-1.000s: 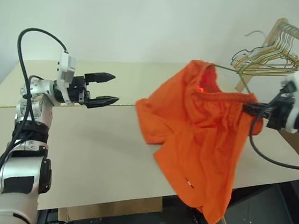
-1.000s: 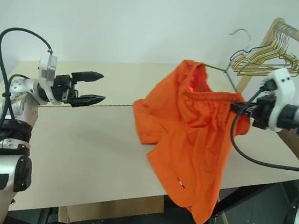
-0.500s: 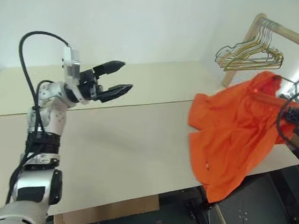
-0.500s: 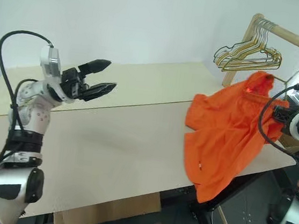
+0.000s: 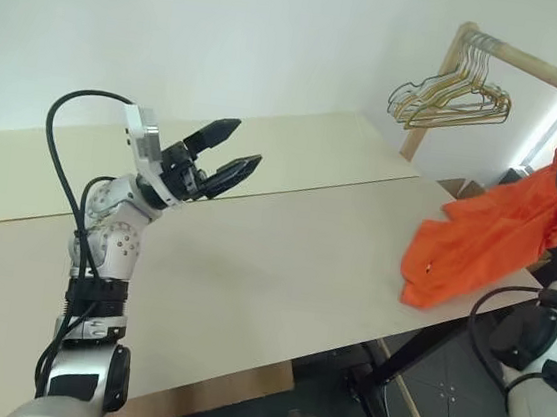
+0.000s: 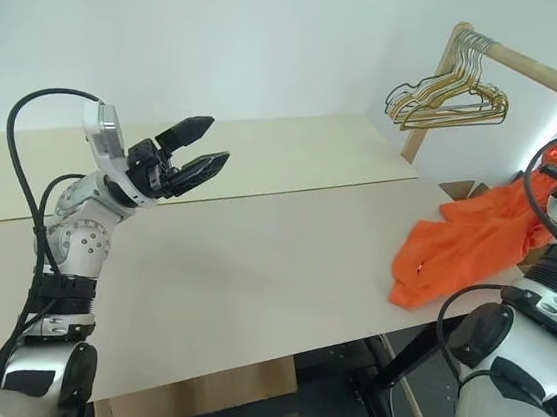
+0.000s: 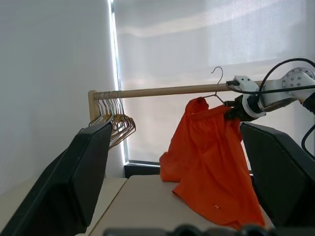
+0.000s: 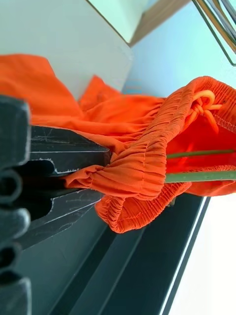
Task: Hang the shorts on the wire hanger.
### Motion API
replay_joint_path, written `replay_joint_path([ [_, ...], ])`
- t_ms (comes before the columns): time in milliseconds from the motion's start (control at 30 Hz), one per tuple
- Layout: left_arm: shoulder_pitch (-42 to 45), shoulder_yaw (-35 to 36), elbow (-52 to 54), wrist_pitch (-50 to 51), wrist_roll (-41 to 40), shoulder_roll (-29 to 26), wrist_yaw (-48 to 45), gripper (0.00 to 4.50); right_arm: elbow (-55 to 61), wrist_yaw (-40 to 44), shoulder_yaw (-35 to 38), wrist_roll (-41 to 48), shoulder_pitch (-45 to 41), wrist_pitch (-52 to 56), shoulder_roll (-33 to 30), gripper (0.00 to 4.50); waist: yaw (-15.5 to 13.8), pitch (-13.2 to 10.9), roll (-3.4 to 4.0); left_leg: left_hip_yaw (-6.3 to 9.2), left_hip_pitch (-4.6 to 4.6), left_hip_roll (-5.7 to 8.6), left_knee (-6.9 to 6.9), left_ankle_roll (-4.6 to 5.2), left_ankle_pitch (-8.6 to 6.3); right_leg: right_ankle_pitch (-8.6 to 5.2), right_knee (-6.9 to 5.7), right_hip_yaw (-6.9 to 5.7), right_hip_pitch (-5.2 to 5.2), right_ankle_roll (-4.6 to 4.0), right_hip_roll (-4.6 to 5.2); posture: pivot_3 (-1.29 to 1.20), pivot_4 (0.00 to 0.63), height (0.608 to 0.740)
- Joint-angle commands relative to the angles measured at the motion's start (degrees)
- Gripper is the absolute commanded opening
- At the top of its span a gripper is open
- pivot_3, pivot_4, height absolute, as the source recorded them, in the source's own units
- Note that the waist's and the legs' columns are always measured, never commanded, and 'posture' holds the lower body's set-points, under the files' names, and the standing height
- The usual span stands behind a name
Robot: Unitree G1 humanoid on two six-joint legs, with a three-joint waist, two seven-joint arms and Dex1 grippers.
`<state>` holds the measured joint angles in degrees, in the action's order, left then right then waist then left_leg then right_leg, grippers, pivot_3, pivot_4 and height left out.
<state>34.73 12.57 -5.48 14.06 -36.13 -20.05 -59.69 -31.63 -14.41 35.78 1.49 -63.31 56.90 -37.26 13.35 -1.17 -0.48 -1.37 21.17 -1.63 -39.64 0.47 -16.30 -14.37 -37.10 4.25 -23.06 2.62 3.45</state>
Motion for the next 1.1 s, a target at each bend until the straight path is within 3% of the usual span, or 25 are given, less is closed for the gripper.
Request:
replay_joint_path([
  [33, -0.60, 0.05, 2.62, -0.58, -0.67, -0.93, 0.16, 4.47, -7.06, -1.93, 0.47, 1.39, -4.14, -6.95, -2.31, 0.00, 0.11, 0.00, 0.00, -0.01, -0.07, 0.00, 0.00, 0.01, -0.01, 0.00, 0.02, 0.01, 0.07, 0.01, 0.00, -0.16, 0.000, 0.740],
  [333, -2.05, -0.83, 3.83, -0.73, -0.47, -1.37, 0.10, 4.47, -22.54, -5.26, 4.14, 7.17, -6.77, -11.63, -6.35, 0.00, -0.07, -0.03, 0.02, -0.03, -0.07, 0.01, 0.01, 0.01, -0.01, 0.03, 0.17, 0.02, 0.17, 0.05, 0.00, -0.16, 0.000, 0.740],
  [633, -1.84, -1.40, 3.45, -0.70, -0.86, -1.43, -0.62, 4.47, -25.51, -5.90, -0.03, 7.91, -5.86, -12.23, -6.55, 0.00, -0.03, -0.04, 0.02, -0.02, -0.15, 0.01, 0.04, 0.11, -0.07, 0.05, 0.53, -0.07, 0.74, 0.15, 0.00, -0.20, 0.000, 0.740],
  [1067, 0.93, -2.79, 1.09, 3.03, -4.72, -2.72, -9.29, 4.50, -17.46, -10.98, -2.66, 8.45, -3.86, -9.49, -4.01, 4.28, 3.07, -0.09, 0.10, 0.00, -0.13, -0.01, 0.05, 0.13, -0.08, 0.06, 0.64, -0.08, 0.72, 0.18, 0.00, -0.30, 0.000, 0.740],
  [1100, 1.27, -2.89, 0.53, 2.85, -4.60, -2.82, -9.77, 4.50, -16.56, -11.24, -2.90, 8.39, -3.48, -9.29, -3.67, 4.45, 3.35, -0.10, 0.11, -0.01, -0.12, -0.01, 0.05, 0.13, -0.08, 0.07, 0.64, -0.06, 0.73, 0.19, 0.00, -0.30, 0.000, 0.740],
])
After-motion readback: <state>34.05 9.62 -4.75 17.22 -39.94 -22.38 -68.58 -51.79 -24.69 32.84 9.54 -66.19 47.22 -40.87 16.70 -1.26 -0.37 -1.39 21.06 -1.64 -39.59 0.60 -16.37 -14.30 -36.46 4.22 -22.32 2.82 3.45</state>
